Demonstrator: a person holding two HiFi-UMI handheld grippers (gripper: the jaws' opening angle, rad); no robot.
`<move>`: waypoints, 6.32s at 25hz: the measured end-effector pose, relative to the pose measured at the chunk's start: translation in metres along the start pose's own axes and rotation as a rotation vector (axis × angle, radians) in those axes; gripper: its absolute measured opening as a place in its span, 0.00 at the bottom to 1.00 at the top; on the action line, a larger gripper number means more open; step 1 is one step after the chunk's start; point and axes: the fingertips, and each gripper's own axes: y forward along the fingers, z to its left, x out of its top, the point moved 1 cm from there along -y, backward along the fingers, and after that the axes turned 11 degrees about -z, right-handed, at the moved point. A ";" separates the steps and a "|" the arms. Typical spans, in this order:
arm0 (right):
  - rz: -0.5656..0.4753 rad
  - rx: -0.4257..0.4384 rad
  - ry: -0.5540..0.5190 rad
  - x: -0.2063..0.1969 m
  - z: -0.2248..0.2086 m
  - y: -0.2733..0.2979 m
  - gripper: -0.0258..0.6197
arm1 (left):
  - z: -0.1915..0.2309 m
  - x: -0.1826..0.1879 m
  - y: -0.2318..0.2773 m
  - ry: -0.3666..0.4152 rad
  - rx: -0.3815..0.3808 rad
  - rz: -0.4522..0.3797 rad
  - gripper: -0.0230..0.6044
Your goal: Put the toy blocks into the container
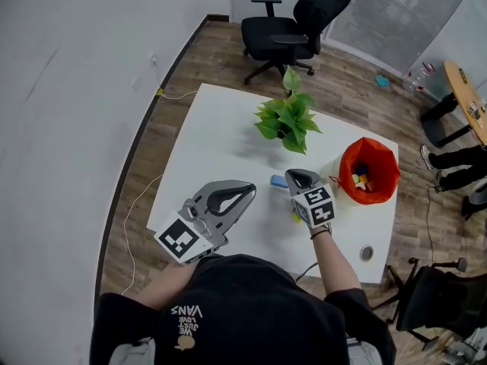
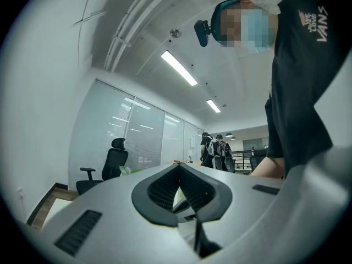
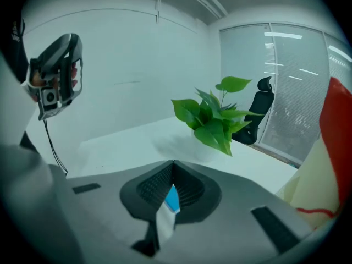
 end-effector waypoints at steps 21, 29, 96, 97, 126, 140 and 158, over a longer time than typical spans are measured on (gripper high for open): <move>0.283 0.098 -0.103 -0.066 0.004 0.026 0.07 | 0.005 -0.001 -0.009 0.004 0.012 0.014 0.05; 0.342 0.164 -0.251 -0.068 0.005 0.029 0.31 | 0.006 -0.003 -0.009 -0.016 0.025 0.012 0.05; -0.042 -0.096 -0.046 0.058 -0.024 -0.146 0.27 | -0.049 -0.022 0.044 -0.115 -0.254 0.015 0.05; -0.049 -0.113 -0.041 0.059 -0.028 -0.152 0.27 | -0.051 -0.022 0.046 -0.118 -0.261 0.015 0.05; 0.045 -0.442 0.075 0.016 -0.139 -0.197 0.28 | -0.067 -0.026 0.054 -0.139 -0.276 0.023 0.05; -0.021 -0.460 0.067 0.025 -0.132 -0.204 0.27 | -0.069 -0.026 0.053 -0.145 -0.289 0.022 0.05; -0.344 -0.384 0.002 0.093 -0.059 -0.203 0.14 | -0.055 -0.021 0.045 -0.124 -0.242 0.011 0.05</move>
